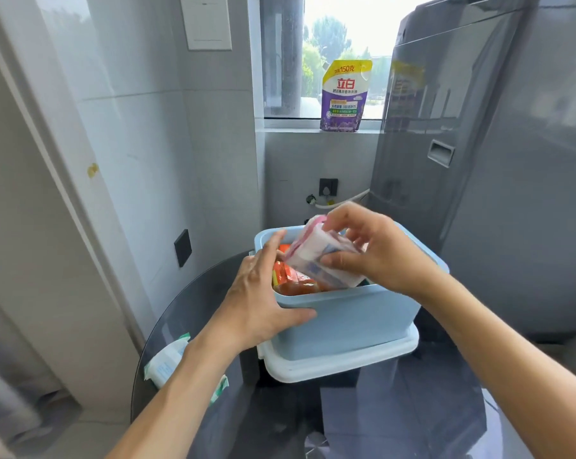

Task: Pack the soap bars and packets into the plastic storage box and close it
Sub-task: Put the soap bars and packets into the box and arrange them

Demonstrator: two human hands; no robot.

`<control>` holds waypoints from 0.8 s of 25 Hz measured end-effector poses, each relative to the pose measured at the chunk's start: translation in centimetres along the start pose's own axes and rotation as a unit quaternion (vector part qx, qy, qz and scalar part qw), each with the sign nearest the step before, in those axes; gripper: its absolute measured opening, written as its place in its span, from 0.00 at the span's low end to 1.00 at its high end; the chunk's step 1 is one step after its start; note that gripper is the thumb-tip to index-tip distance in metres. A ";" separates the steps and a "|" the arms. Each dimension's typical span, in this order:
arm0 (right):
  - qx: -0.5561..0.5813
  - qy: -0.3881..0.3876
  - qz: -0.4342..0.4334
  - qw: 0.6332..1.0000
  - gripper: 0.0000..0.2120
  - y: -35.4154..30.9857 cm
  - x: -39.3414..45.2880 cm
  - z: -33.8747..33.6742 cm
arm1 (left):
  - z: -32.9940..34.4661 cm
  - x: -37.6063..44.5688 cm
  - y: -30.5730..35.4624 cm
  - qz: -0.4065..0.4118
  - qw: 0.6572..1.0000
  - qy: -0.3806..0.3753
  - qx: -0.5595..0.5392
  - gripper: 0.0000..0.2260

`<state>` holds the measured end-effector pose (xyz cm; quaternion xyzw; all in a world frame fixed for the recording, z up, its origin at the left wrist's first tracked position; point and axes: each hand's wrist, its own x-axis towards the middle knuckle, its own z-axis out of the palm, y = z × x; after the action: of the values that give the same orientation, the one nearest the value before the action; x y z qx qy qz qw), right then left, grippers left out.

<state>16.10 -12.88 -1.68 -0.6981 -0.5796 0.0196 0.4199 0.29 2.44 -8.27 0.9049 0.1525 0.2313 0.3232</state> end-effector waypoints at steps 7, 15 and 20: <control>0.005 -0.163 0.012 0.987 0.10 0.3 0.5 2.1 | -0.3 0.3 0.0 0.031 0.998 0.000 0.049 0.42; 0.000 -0.225 0.051 0.973 0.10 1.0 1.6 1.2 | -0.6 1.2 0.5 0.045 0.983 -0.036 0.172 0.27; 0.016 -0.208 0.026 0.978 0.07 0.3 0.3 3.0 | -0.4 0.9 0.8 0.048 0.992 -0.023 0.118 0.23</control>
<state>14.93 -10.91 -3.69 -0.6869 -0.6353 0.1848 0.3006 0.97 2.45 -7.21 0.9481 0.1275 0.2064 0.2057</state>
